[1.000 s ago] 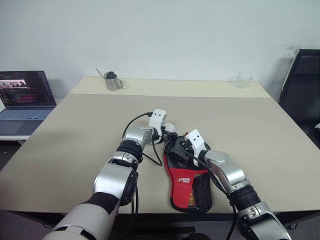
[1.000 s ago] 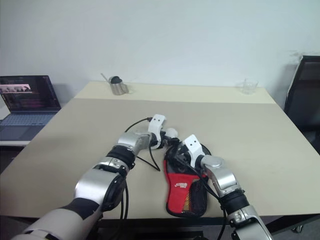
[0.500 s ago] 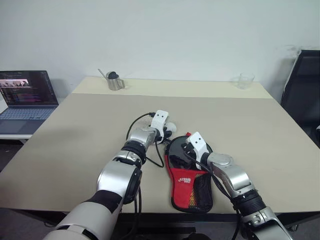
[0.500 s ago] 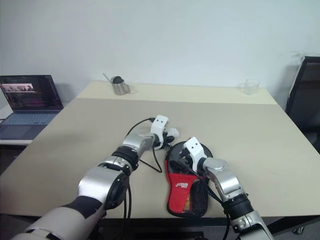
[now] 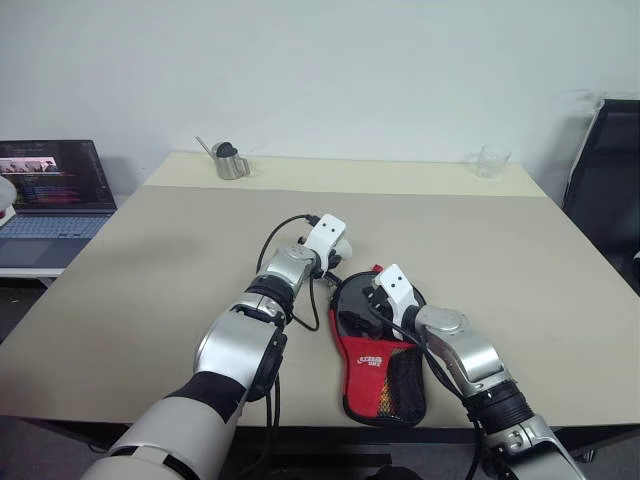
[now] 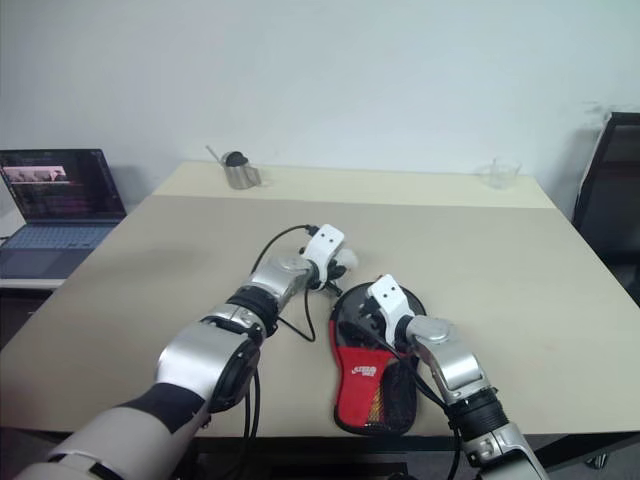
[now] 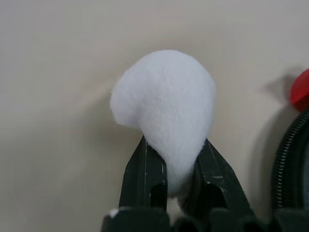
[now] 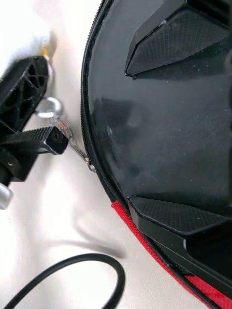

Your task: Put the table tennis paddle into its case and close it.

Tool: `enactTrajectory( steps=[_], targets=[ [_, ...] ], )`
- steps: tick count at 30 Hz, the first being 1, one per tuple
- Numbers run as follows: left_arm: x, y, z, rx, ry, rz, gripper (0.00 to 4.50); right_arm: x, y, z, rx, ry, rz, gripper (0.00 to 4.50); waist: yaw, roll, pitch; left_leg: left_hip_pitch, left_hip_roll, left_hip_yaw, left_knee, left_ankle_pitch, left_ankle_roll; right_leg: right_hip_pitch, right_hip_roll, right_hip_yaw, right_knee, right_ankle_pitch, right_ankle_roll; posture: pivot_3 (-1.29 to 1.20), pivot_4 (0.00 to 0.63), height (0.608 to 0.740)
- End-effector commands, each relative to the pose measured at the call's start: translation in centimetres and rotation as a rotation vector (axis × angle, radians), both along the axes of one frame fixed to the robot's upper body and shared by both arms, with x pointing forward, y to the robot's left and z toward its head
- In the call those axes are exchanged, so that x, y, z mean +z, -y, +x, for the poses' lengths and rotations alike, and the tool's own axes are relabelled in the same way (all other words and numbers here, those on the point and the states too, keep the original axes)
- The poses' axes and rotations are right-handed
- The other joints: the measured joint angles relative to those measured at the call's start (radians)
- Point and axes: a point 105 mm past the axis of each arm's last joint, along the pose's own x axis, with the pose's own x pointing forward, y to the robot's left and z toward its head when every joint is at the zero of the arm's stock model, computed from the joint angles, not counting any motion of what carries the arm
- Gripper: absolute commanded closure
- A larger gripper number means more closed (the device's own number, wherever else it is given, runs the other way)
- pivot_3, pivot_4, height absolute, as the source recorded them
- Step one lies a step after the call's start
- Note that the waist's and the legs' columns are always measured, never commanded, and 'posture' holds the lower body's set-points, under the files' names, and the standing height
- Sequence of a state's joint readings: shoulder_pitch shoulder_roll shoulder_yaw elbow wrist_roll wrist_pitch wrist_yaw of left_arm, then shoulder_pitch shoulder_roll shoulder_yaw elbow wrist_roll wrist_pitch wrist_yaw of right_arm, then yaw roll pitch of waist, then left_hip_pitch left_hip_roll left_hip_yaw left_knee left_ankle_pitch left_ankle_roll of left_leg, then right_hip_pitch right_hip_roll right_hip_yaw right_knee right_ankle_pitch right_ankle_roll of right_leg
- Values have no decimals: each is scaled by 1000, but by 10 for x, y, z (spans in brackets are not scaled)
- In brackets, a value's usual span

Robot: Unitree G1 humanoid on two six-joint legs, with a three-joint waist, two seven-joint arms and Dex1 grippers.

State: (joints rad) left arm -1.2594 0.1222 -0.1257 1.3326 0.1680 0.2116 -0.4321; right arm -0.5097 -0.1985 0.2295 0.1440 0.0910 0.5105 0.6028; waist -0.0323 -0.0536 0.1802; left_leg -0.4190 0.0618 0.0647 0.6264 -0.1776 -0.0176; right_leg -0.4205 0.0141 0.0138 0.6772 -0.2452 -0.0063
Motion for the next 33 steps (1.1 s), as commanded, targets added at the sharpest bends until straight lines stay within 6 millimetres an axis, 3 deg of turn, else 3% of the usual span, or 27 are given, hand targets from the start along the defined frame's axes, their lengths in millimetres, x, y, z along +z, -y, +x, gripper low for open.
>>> enactTrajectory(
  steps=[1, 8, 19, 33],
  targets=[
    [22, 24, 3, -84, 126, 82, 4294, -28, 10, -9, -16, -106, -58, 137, 2, 0, 0, 0, 0, 0, 0, 0, 0, 0, 0, 0, 0, 0, 0, 0, 150, 740],
    [19, 58, -5, -169, 177, 110, 4294, -27, 14, -9, -21, -108, -70, 137, 2, 0, 0, -2, 0, -1, 0, 0, 0, -1, 0, -1, -2, 0, 0, 0, 150, 740],
    [13, 82, -14, -239, 207, 151, 4294, -29, 14, -12, -37, -120, -64, 137, 2, 0, 0, -3, 0, -1, 0, 0, 0, -1, 0, -1, -3, 0, 0, 0, 150, 740],
    [37, 57, 3, -131, 306, 211, 4295, -33, 14, -14, -34, -127, -66, 137, 2, 0, 0, -3, 0, -2, 0, 0, 0, -1, 0, -3, -3, 0, 0, 0, 150, 740]
  ],
)
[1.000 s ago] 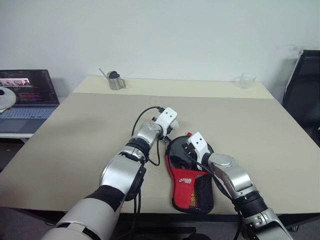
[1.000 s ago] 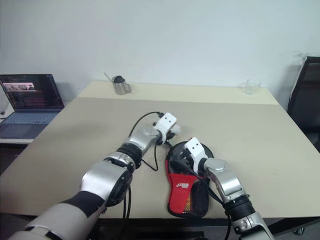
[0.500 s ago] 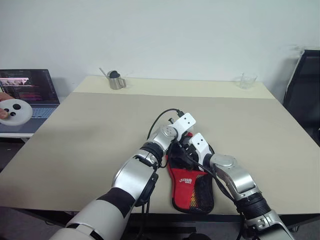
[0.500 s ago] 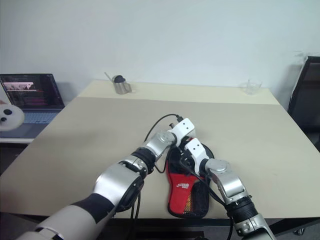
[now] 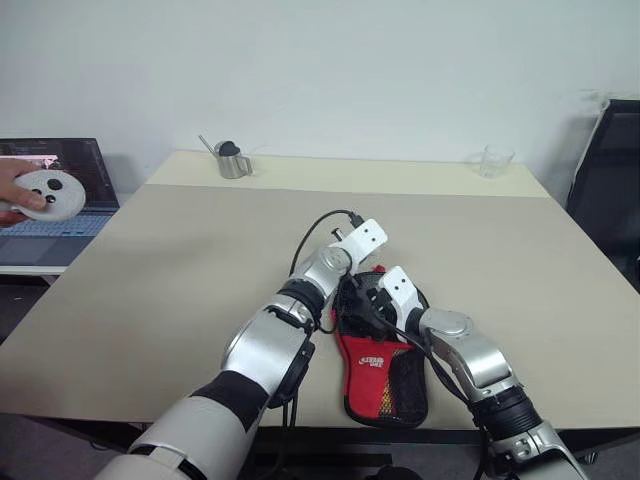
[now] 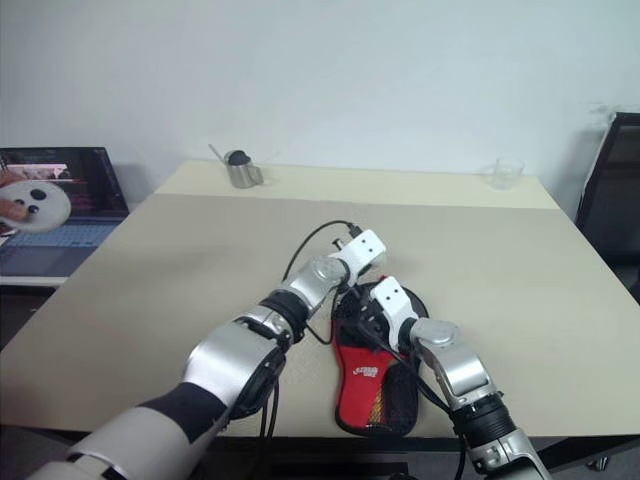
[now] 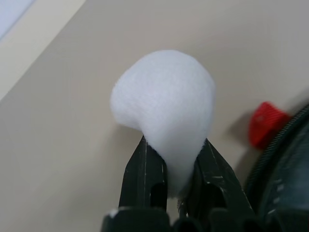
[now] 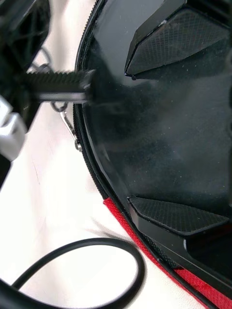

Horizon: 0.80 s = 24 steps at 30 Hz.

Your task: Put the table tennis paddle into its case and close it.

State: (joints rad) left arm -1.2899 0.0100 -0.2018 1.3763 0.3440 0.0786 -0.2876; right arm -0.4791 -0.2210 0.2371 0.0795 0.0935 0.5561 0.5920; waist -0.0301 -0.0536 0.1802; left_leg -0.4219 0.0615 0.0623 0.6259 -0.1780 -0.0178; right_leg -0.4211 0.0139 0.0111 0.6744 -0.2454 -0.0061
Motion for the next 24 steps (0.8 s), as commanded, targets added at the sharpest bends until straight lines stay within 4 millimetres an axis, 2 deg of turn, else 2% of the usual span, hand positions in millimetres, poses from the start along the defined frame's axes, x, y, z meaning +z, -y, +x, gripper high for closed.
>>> enactTrajectory(
  steps=[1, 10, 17, 20, 24],
  targets=[
    [32, 12, 5, -29, 113, 6, 4295, -31, 8, -8, -23, -117, -46, 137, 0, 0, 0, 0, 0, 0, 0, 0, 0, 0, 0, 0, 0, 0, 0, 0, 150, 740],
    [52, 21, 7, -61, 209, 74, 4295, -33, 10, -12, -25, -121, -49, 137, 0, 0, 0, -1, 0, -1, -1, 0, 0, 0, 0, -1, -2, 0, 0, 0, 150, 740],
    [70, 42, 3, -123, 283, 103, 4295, -34, 11, -16, -31, -125, -48, 137, 0, 0, 0, -3, 0, -1, -1, 0, 0, -1, 0, -2, -3, 0, 0, 0, 150, 740],
    [68, 56, -3, -171, 305, 122, 4295, -34, 12, -18, -37, -127, -47, 137, 1, 0, 0, -3, 0, -1, -1, 0, 0, -1, 0, -2, -4, 0, 0, 0, 150, 740],
    [57, 73, -12, -227, 293, 136, 4295, -34, 12, -19, -45, -129, -43, 137, 1, 0, 0, -5, 0, -2, -1, -1, 0, -1, 0, -3, -6, 0, 0, 0, 150, 740]
  ],
)
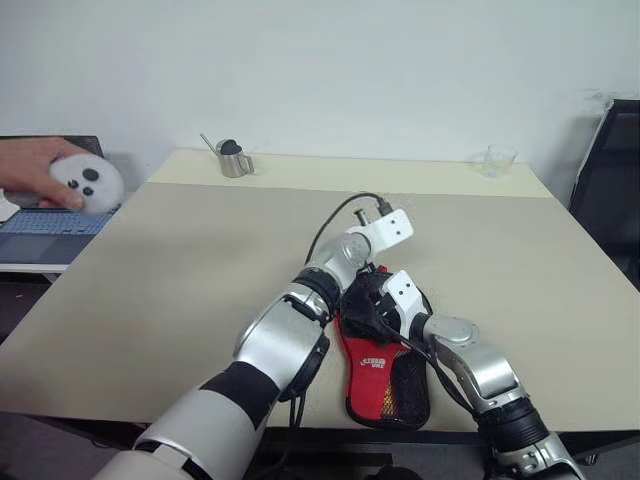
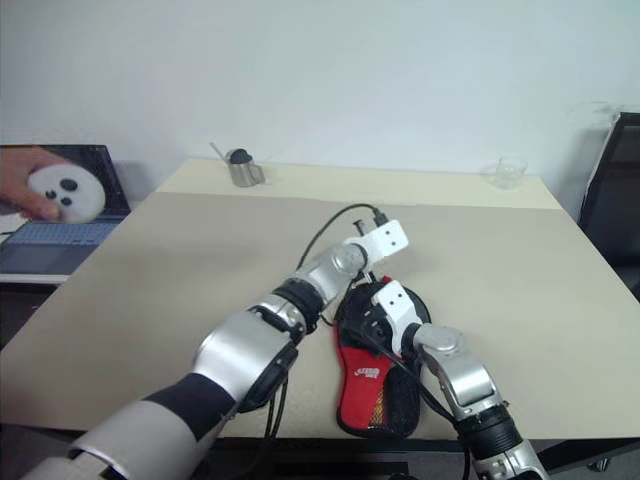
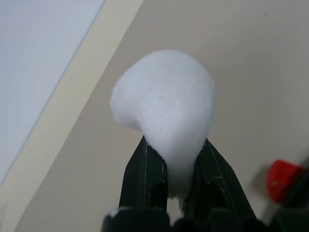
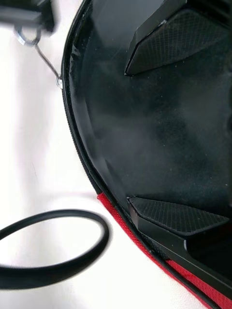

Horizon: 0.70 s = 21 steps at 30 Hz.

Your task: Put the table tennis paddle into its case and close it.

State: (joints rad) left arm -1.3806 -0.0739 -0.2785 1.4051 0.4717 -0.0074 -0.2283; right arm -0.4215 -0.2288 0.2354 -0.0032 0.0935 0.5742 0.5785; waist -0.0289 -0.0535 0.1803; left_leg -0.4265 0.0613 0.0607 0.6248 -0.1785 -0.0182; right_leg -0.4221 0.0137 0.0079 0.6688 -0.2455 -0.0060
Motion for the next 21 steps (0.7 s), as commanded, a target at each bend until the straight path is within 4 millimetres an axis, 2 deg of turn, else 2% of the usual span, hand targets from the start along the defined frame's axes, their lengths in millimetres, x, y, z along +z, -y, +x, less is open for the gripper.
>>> enactTrajectory(
  steps=[1, 14, 21],
  targets=[
    [22, 26, -7, -86, 89, -10, 4295, -34, 8, -9, -35, -138, -48, 137, 0, 0, 0, 0, 0, 0, 0, 0, 0, 0, 0, -1, -1, 0, 0, 0, 150, 740],
    [4, 81, -41, -250, 79, 1, 4295, -32, 10, -13, -56, -140, -48, 137, 3, 0, 0, -5, 0, -2, 0, 0, 0, 0, 0, -5, -4, 0, 0, 0, 150, 740],
    [-2, 100, -56, -325, 100, 34, 4295, -31, 10, -16, -61, -144, -52, 137, 4, 0, 0, -6, 0, -2, 0, 0, 0, 0, 0, -7, -5, 0, 1, 0, 150, 740]
  ],
)
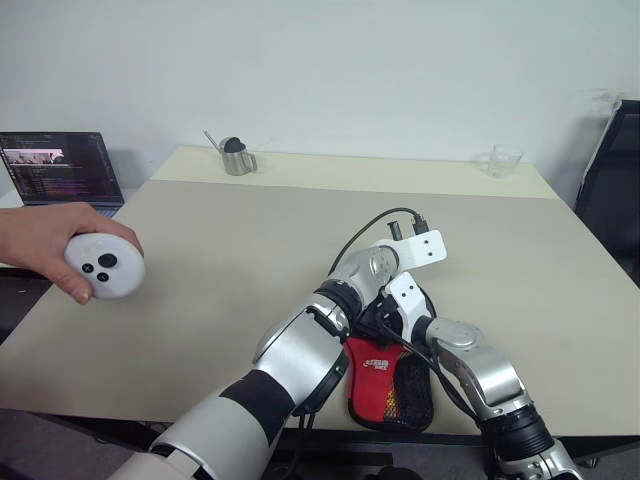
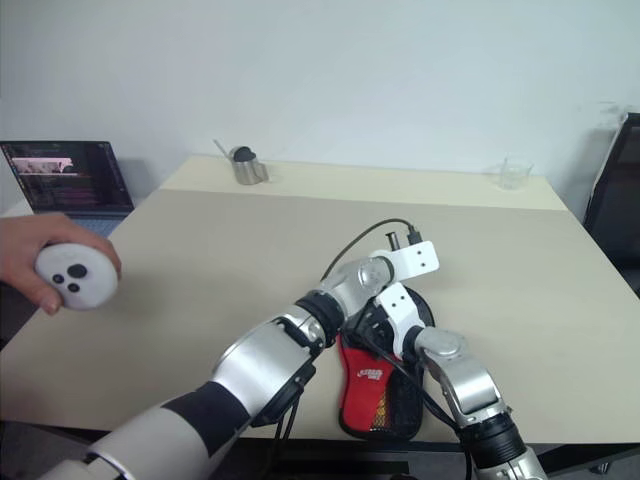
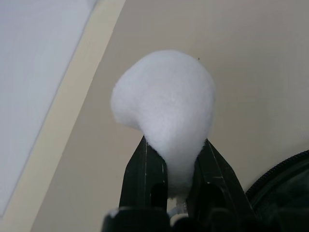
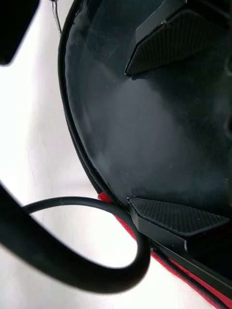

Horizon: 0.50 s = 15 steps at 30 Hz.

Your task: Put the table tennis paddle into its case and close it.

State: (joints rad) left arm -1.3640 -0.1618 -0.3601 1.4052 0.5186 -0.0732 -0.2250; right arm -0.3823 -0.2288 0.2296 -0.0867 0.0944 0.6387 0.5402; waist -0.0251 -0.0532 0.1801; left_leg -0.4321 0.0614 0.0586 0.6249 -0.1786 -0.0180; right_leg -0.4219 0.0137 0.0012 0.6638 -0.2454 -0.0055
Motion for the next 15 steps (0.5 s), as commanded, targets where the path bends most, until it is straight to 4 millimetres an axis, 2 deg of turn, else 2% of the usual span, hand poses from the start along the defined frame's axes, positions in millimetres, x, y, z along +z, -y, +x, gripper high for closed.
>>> enactTrajectory(
  steps=[1, 15],
  targets=[
    [10, 59, -35, -179, 57, -37, 4295, -32, 7, -10, -21, -136, -48, 137, 0, 0, 0, 0, 0, 0, 0, 0, 0, 0, 0, 0, 0, 0, 0, 0, 150, 740],
    [10, 83, -54, -264, 81, -24, 4295, -33, 5, -9, -36, -141, -42, 137, 1, 1, 0, 0, 0, -1, 1, 0, 0, 1, 0, -1, 0, 0, 0, 0, 150, 740]
  ],
)
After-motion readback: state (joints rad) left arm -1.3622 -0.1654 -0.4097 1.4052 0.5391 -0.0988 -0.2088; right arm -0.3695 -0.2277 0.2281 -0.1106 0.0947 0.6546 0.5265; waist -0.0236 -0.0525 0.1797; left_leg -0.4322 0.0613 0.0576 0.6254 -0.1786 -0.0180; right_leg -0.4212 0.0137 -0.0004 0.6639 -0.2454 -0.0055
